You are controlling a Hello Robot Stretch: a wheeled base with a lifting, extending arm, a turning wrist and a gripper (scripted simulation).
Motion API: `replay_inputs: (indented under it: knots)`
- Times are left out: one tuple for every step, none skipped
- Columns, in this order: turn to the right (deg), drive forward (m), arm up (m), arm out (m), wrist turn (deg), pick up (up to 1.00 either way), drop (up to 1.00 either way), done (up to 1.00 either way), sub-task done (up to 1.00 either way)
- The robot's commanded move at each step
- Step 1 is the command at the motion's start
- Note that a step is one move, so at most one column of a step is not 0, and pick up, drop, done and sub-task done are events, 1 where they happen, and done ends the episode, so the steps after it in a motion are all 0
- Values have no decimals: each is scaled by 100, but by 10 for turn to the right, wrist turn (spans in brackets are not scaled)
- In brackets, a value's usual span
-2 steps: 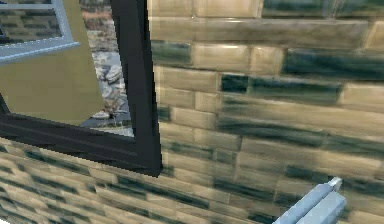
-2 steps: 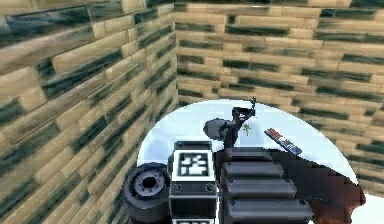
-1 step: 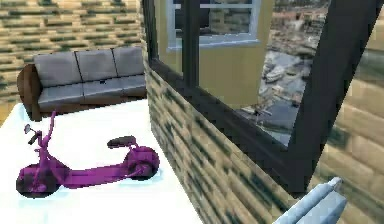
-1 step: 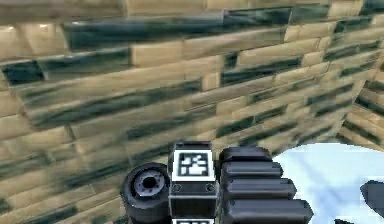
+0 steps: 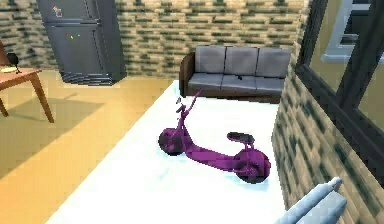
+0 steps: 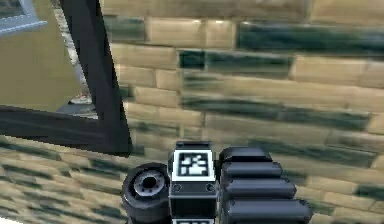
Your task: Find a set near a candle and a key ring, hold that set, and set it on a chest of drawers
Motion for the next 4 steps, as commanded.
replay_inputs:
  knots:
    - [0, 30, 0, 0, 0, 0, 0, 0, 0]
    - [-390, 0, 0, 0, 0, 0, 0, 0, 0]
    - [0, 100, 0, 0, 0, 0, 0, 0, 0]
    - [-30, 0, 0, 0, 0, 0, 0, 0, 0]
